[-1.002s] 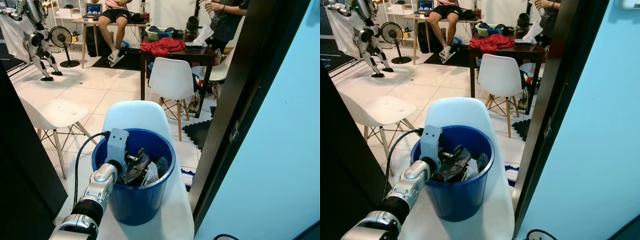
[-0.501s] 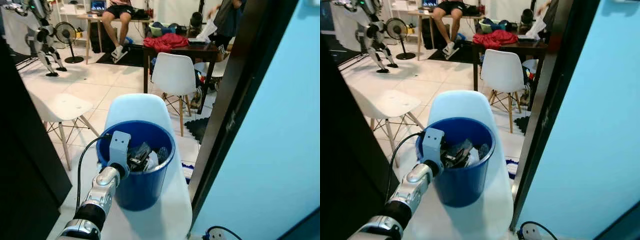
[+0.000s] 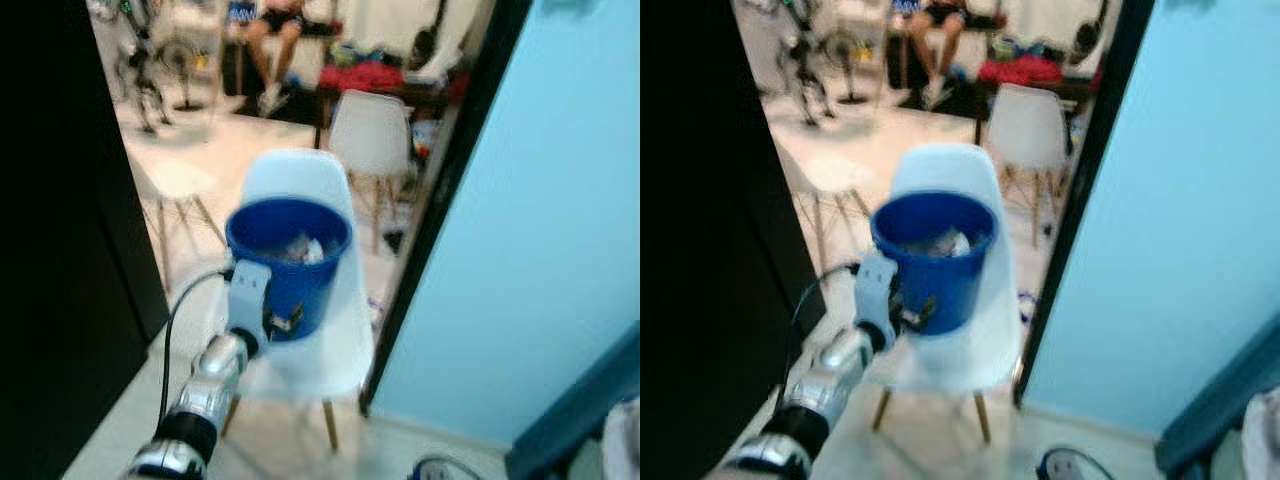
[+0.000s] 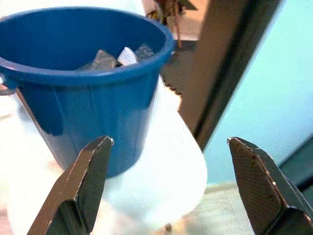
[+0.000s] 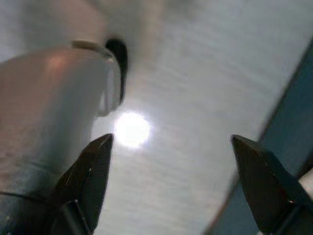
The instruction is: Clean up the room
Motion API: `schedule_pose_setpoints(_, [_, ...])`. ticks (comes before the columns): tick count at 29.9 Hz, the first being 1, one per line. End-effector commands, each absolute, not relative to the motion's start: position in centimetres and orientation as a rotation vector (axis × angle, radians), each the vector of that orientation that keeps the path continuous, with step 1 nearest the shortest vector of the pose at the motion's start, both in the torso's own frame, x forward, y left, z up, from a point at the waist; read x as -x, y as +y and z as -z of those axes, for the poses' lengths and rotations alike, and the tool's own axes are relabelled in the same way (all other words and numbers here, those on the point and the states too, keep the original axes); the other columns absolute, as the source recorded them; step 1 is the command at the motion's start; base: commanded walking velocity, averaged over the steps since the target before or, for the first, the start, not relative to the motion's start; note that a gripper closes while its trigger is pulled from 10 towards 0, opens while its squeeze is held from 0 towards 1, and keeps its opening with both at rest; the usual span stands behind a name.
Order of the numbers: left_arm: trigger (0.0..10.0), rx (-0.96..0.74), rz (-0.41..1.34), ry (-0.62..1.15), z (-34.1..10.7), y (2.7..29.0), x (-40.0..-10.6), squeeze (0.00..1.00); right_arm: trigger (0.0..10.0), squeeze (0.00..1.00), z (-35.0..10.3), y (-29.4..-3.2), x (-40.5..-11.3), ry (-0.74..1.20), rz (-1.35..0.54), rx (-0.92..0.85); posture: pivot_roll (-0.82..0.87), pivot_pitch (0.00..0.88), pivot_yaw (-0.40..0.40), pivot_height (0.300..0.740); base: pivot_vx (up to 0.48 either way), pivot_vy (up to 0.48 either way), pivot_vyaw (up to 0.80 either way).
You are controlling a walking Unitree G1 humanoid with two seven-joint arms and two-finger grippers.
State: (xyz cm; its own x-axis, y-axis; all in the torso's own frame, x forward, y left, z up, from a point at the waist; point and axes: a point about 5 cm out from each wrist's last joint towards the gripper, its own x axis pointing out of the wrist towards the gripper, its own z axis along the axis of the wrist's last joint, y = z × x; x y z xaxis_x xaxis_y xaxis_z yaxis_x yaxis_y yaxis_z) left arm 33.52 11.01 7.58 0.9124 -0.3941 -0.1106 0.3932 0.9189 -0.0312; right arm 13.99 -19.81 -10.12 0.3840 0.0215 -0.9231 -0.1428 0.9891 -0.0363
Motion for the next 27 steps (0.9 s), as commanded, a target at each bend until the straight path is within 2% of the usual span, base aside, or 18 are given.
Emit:
schedule_pose_setpoints(1, [10.0,0.018,0.4,0.127,-7.4,11.3,-33.4,0.0,10.0,0.0,10.0,-19.5,-14.4,1.167,-0.123,0.128,-0.03,0.0,-0.045,0.735,-0.458,0.0,0.0])
schedule_pose_setpoints(11, [10.0,0.01,0.347,0.32,-3.0,13.0,-31.3,0.0,10.0,0.0,9.9,-19.7,-14.7,1.168,-0.106,0.157,-0.04,0.0,-0.041,0.735,-0.427,0.0,0.0])
schedule_pose_setpoints(14, [10.0,0.003,0.267,0.476,0.3,15.2,-28.8,0.0,10.0,0.0,10.1,-19.5,-14.2,1.174,-0.103,0.161,-0.04,0.0,-0.043,0.735,-0.421,0.0,0.0])
schedule_pose_setpoints(19, [10.0,0.039,0.187,0.567,2.1,16.9,-27.1,0.0,10.0,0.0,10.2,-19.5,-13.9,1.178,-0.101,0.165,-0.04,0.0,-0.046,0.735,-0.421,0.0,0.0])
schedule_pose_setpoints(25, [10.0,0.071,0.056,0.74,5.1,19.3,-23.3,0.0,10.0,0.0,10.1,-20.1,-14.0,1.178,-0.097,0.185,-0.04,0.0,-0.051,0.735,-0.422,0.0,0.0])
schedule_pose_setpoints(27, [10.0,0.078,0.028,0.779,5.7,19.7,-22.4,0.0,10.0,0.0,10.0,-20.2,-14.1,1.178,-0.096,0.189,-0.04,0.0,-0.052,0.735,-0.42,0.0,-0.73])
